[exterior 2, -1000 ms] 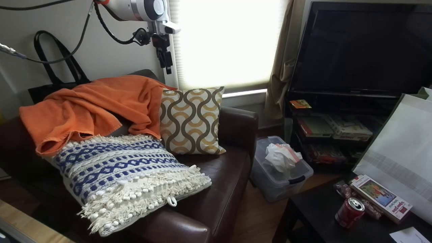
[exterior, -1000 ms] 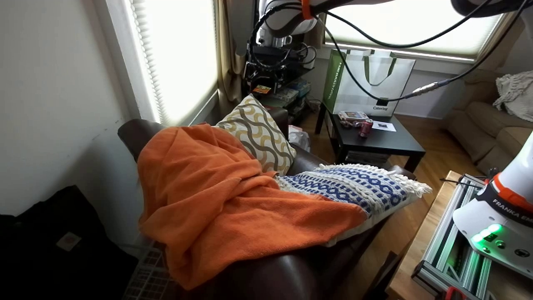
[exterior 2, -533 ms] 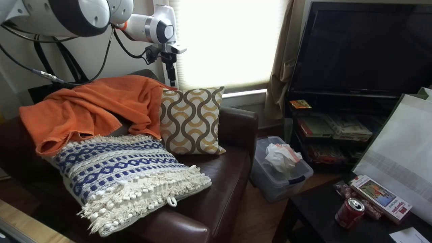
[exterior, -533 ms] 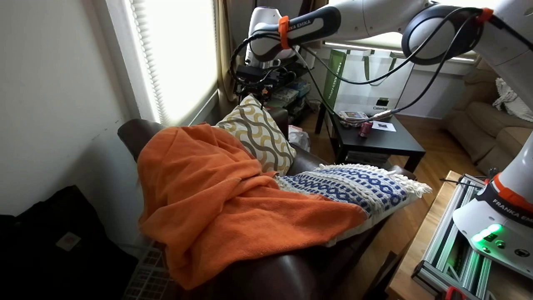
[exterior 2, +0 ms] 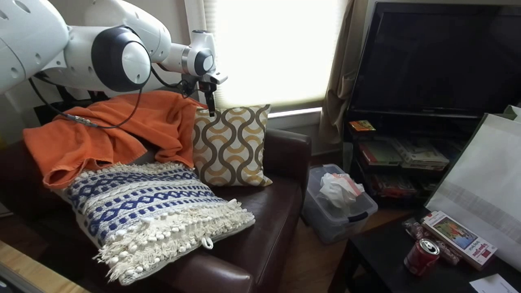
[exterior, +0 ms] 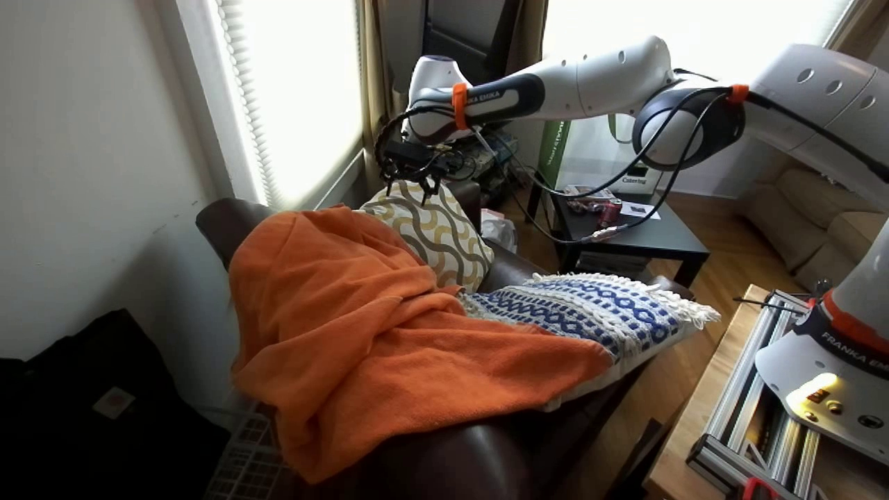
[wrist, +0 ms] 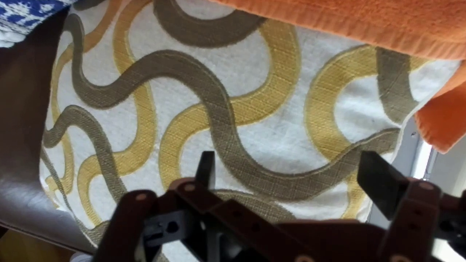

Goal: Pick up the throw pillow on the left and put it on the orange throw blanket

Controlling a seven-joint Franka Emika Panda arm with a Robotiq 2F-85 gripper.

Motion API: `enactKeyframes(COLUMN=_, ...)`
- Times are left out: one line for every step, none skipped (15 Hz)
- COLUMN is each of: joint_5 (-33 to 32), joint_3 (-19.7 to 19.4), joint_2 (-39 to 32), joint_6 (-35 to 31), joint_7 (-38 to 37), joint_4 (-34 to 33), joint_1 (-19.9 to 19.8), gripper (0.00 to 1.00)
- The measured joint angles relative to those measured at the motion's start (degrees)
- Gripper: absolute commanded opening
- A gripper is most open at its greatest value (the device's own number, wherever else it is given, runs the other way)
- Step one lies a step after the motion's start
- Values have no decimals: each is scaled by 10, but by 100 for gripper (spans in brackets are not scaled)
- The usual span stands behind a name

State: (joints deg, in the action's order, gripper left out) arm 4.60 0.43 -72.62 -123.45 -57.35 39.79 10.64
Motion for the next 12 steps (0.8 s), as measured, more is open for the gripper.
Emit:
enactKeyframes(joint_5=0, joint_3=0, joint_2=-14, joint_6=-6, joint_7=0, joint_4=-13, joint_1=2, gripper=100)
enactKeyframes(joint_5=0, joint_3=0, joint_2=-28, joint_6=-13, joint_7=0, joint_4=-24, joint_1=4, gripper=100)
enactKeyframes(joint_5=0, joint_3=0, joint_2=-39, joint_6=-20, joint_7=0, joint_4=-34, joint_1=6, gripper=100)
enactKeyframes(joint_5=0, joint_3=0, joint_2=-49, joint_6=-26, joint_7=0, joint_4=-42, joint_1=8, gripper=100)
enactKeyframes(joint_5=0, joint_3=0, joint_2=-59, joint_6=-30, joint_7=0, joint_4=-51, joint_1=10, gripper=75)
enactKeyframes(joint_5=0, joint_3=0, joint_2=-67, joint_6=-32, joint_7=0, joint_4=-59, joint_1=12, gripper=74)
enactKeyframes(joint_5=0, joint_3=0, joint_2=-76, joint_6=-32, joint_7=0, joint_4=-68, joint_1=13, gripper=68)
enactKeyframes(joint_5=0, joint_3=-1, joint_2=-84, joint_6=-32, joint_7=0, joint_4=-77, joint_1=15, gripper=58)
enactKeyframes(joint_5=0, joint_3=-1, joint_2=-90, joint_6=-33, joint_7=0, joint_4=-84, joint_1=15, gripper=51)
enactKeyframes(joint_5=-1, joint_3=-1, joint_2=-94, joint_6=-34, joint_7=0, joint_4=-86, joint_1=15, gripper=42)
enactKeyframes(joint_5=-1, joint_3=-1, joint_2=-96, joint_6=-35, joint_7=0, joint_4=-89, joint_1=16, gripper=36)
enactKeyframes(joint_5=-1, joint_3=-1, joint_2=-97, joint_6=-35, joint_7=0, joint_4=-91, joint_1=16, gripper=27)
